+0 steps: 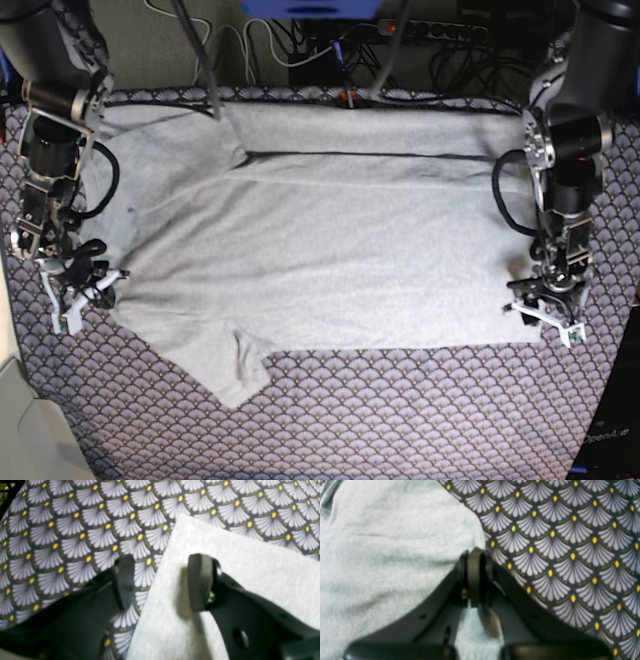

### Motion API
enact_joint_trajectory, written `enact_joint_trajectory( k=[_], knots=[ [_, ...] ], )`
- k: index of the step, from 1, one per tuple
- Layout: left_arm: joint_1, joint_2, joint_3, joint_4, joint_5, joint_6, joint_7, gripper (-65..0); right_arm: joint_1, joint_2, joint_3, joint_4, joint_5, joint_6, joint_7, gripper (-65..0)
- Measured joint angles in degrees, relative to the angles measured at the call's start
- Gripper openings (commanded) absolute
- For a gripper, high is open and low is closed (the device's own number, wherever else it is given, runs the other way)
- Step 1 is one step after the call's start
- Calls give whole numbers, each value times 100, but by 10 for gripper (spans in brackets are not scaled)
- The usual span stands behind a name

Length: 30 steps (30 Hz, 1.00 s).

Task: Fold the T-shirt properly
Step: 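Lower both grippers onto the shirt's side edges and grasp them, then lift the grasped edge with both grippers and fold it over the shirt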

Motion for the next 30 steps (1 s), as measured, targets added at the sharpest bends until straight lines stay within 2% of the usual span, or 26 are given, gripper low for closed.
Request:
enact_joint_trajectory(
  k=[2,11,12,14,18,19,21,30],
  knots=[
    [22,9,-7,-153,-70,0,-149,-312,0,2,0,0,0,0,2,-650],
    [35,48,-22,-179,-63,9,-168,-319,0,0,0,0,-2,0,-111,-650],
    [52,52,-22,-179,-63,24,-197,-335,0,0,0,0,0,0,-118,-650],
    [66,52,-22,-175,-61,20,-210,-415,2,2,0,0,0,0,-125,-650],
    [68,72,-22,-168,-59,-35,-208,-621,2,0,0,0,0,0,-127,-650],
    [68,76,-22,-168,-57,-44,-208,-650,2,2,0,0,0,0,-125,-650],
    [68,81,-22,-162,-61,-42,-205,-635,2,0,0,0,0,-2,-125,-650],
    [101,66,-22,-24,-61,-48,-44,-645,0,7,17,17,2,83,-129,-650]
  ],
)
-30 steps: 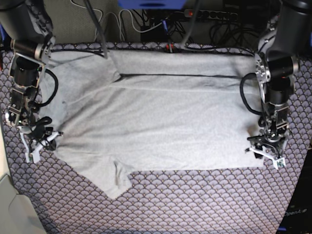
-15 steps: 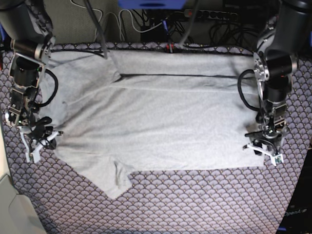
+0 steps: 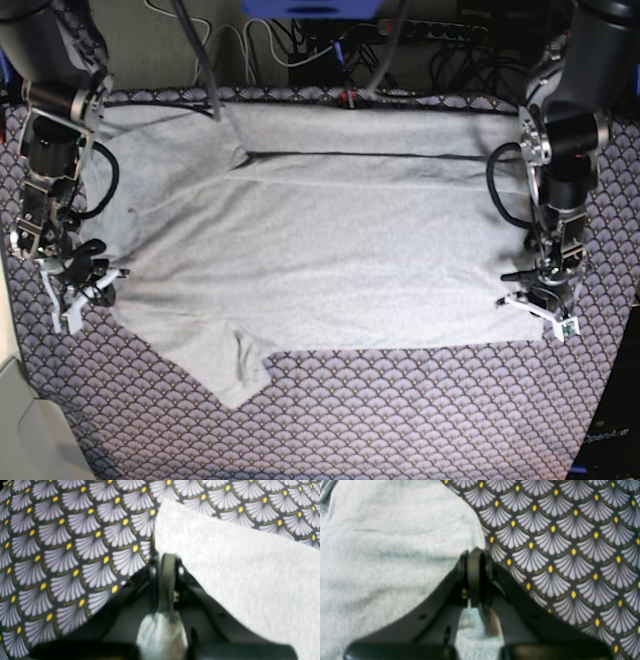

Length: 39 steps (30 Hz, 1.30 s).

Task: Fold the T-shirt properly
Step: 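Lift the grasped edge with both grippers and fold it over the shirt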

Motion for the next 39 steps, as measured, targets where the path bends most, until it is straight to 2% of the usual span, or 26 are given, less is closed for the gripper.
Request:
enact_joint_trajectory(
  k=[2,3,7,12,16,19,25,29,34,39],
  knots=[
    [111,-4,2,341,9,0,402,-645,-15,11,9,168,22,356,-162,-650],
    [238,0,2,623,4,-2,601,-645,-61,13,7,337,107,428,-267,-650],
    [839,15,4,1985,22,13,1416,-645,-450,101,7,1272,505,448,-619,-650],
    [1360,52,4,3318,26,4,1996,-645,-896,85,-7,2081,599,455,-994,-650],
    [1764,50,-2,3969,26,7,2323,-645,-1231,103,2,2566,638,452,-984,-650],
    [2074,96,-308,4448,-4,-26,2603,-645,-1547,85,24,2870,632,470,-988,-650],
    [2457,92,-647,5060,-20,-31,3008,-645,-1998,-120,599,3423,675,496,-1047,-650],
    [2935,96,-719,5438,-20,-44,3084,-645,-2267,-219,929,3729,695,498,-1285,-650],
    [3307,219,-817,6083,-42,-48,3305,-645,-2649,-308,1139,4256,728,518,-1290,-650],
    [3762,348,-984,6627,-22,-44,3526,-645,-3018,-629,1565,4428,693,529,-1331,-650]
  ],
)
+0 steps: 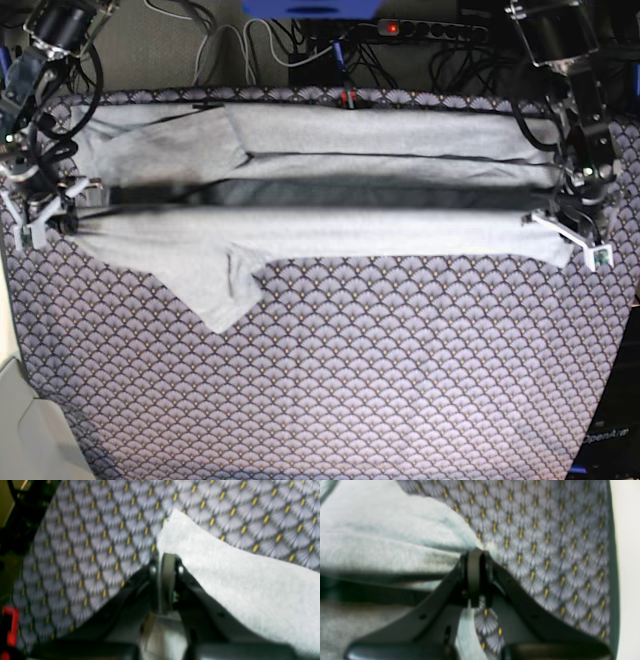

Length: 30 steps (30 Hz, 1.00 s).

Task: Fold the T-shirt properly
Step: 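Lift the grasped edge with both grippers and fold it over the shirt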

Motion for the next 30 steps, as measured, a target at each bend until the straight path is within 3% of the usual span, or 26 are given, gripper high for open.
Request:
enact_joint_trajectory(
  k=[8,12,30],
  knots=[
    [535,4,-2,693,-28,-20,157,-645,-350,-63,240,28,24,2,26,-650],
    [688,2,-4,688,-17,-20,157,-645,-446,-234,330,33,2,2,9,-650],
    [892,-11,-280,457,-4,0,164,-645,-695,-278,640,39,-63,-35,24,-650]
  ],
)
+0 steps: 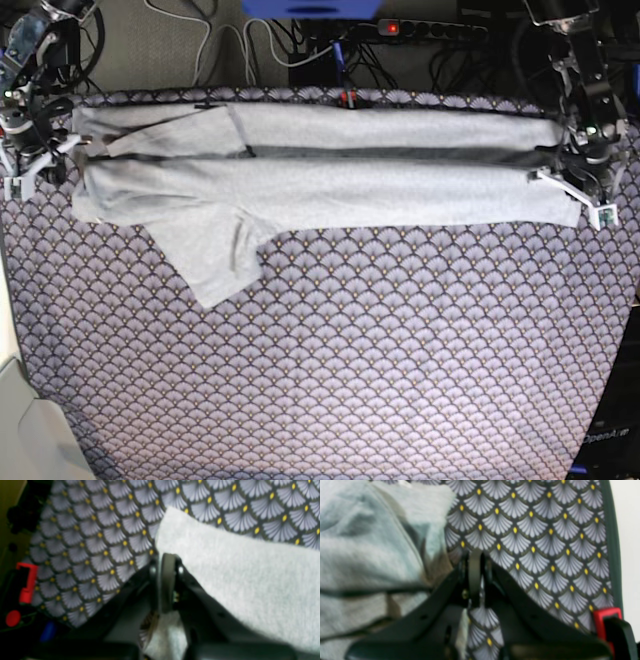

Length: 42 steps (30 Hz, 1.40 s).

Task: Fold the T-shirt properly
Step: 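Lift the grasped edge with both grippers and fold it over the shirt, then release the right gripper and move it to the sleeve flap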

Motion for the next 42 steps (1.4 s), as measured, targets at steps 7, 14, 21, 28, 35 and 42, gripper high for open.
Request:
enact_joint_trajectory(
  k=[7,14,21,28,35,42],
  knots=[
    [197,13,31,-4,-9,2,9,-645,-2,-52,7,0,17,2,-15,-650],
    [238,61,48,-2,2,2,-44,-645,-96,-55,2,11,9,0,-24,-650],
    [262,63,48,-2,4,2,-31,-641,-98,-52,2,13,0,2,0,-650],
    [278,61,52,-2,4,2,-33,-535,-50,50,4,15,20,0,-2,-635],
    [400,57,249,11,70,-881,-74,-200,199,70,313,17,17,2,-17,-511],
    [398,57,214,26,72,-883,-72,-122,577,369,317,-9,-39,-4,-501,-448]
  ],
)
